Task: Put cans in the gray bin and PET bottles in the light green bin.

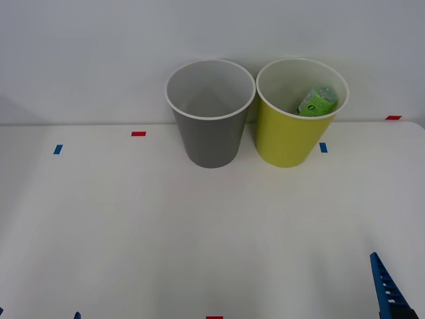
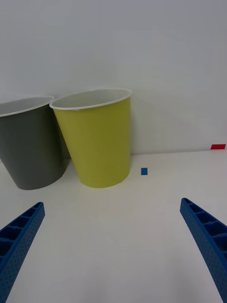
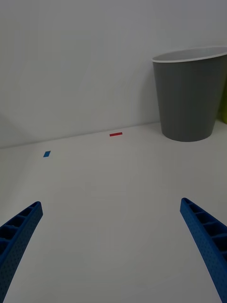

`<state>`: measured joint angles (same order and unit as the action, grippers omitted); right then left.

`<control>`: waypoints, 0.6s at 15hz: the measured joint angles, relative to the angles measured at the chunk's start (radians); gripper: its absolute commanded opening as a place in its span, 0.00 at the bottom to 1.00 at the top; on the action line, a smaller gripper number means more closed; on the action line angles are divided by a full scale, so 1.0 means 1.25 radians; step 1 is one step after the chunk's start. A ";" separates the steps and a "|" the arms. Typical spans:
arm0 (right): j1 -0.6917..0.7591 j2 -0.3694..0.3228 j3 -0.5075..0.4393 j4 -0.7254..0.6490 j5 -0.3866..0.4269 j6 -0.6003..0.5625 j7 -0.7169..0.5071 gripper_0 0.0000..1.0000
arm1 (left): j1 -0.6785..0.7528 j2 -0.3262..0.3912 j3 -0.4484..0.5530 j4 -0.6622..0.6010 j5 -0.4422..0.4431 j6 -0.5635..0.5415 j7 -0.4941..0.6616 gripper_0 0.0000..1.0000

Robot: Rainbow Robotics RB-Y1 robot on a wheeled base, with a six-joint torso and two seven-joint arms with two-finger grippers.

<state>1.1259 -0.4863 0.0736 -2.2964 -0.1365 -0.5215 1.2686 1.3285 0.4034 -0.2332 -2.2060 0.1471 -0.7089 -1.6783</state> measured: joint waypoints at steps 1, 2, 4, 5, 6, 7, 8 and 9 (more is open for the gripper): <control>0.000 0.000 0.000 0.000 0.000 0.000 0.000 1.00 | 0.000 0.000 0.000 0.000 0.000 0.000 0.000 1.00; 0.000 0.000 0.000 0.000 0.000 0.000 0.000 1.00 | 0.000 0.000 0.000 0.000 0.000 0.000 0.000 1.00; 0.000 0.000 0.000 0.000 0.000 0.000 0.000 1.00 | 0.000 0.000 0.000 0.000 0.000 0.000 0.000 1.00; 0.000 0.000 0.000 0.000 0.000 0.000 0.000 1.00 | 0.000 0.000 0.000 0.000 0.000 0.000 0.000 1.00; 0.000 0.000 0.000 0.000 0.000 0.000 0.000 1.00 | 0.000 0.000 0.000 0.000 0.000 0.000 0.000 1.00; 0.000 0.000 0.000 0.000 0.000 0.000 0.000 1.00 | 0.000 0.000 0.000 0.000 0.000 0.000 0.000 1.00; 0.000 0.000 0.000 0.000 0.000 0.000 0.000 1.00 | 0.000 0.000 0.000 0.000 0.000 0.000 0.000 1.00; 0.000 0.000 0.000 0.000 0.000 0.000 0.000 1.00 | 0.000 0.000 0.000 0.000 0.000 0.000 0.000 1.00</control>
<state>1.1259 -0.4863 0.0736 -2.2964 -0.1365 -0.5215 1.2686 1.3285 0.4034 -0.2332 -2.2060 0.1471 -0.7089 -1.6782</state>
